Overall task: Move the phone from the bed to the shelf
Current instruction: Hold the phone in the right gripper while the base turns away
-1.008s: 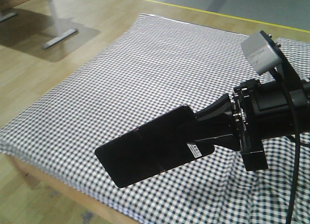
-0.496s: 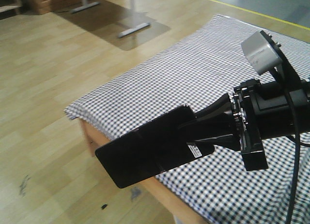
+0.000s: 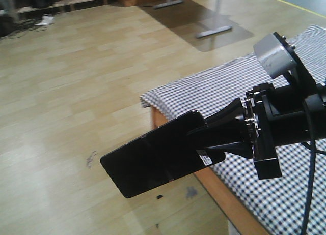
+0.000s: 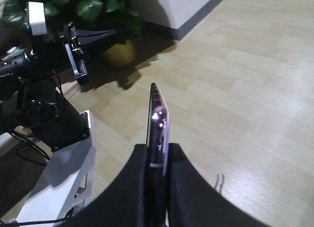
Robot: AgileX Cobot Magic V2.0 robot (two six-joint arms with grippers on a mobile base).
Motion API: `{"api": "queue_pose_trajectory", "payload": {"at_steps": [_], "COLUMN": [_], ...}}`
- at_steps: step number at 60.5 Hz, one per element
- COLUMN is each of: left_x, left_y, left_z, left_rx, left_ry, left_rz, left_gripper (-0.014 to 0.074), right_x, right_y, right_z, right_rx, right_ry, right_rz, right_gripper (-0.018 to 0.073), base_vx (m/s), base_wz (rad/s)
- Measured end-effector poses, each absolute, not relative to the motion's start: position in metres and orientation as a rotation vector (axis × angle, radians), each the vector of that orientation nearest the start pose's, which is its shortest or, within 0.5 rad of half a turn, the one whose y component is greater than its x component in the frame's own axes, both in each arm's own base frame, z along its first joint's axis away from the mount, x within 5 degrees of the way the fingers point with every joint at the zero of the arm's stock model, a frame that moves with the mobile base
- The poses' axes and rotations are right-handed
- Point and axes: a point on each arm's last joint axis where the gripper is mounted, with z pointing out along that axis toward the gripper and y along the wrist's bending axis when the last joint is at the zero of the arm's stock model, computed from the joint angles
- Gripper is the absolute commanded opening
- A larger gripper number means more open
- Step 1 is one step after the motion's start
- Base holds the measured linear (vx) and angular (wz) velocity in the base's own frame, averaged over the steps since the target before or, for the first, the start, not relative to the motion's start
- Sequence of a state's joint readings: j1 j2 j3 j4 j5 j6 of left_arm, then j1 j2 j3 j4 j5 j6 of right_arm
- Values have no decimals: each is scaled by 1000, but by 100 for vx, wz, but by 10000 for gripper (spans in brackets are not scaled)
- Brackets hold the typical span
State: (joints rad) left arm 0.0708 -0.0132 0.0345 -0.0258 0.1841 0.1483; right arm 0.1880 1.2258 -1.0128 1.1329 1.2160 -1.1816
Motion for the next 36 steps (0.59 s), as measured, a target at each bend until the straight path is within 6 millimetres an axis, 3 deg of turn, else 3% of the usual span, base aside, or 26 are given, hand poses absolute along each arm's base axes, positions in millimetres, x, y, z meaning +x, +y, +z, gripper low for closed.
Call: {"api": "queue_pose_trajectory", "payload": {"at_steps": [36], "left_x": [56], "left_y": [4], "left_z": [186], "left_rx": [48], "left_ry": [1690], "left_rz": [141], "left_gripper": [1], "right_x": [201], "right_y": [117], "right_z": [352], "right_rx": [-1126], "right_ry": [1907], "right_rz": [1077], "right_gripper": [-2], "base_vx": [-15], "base_wz": [59]}}
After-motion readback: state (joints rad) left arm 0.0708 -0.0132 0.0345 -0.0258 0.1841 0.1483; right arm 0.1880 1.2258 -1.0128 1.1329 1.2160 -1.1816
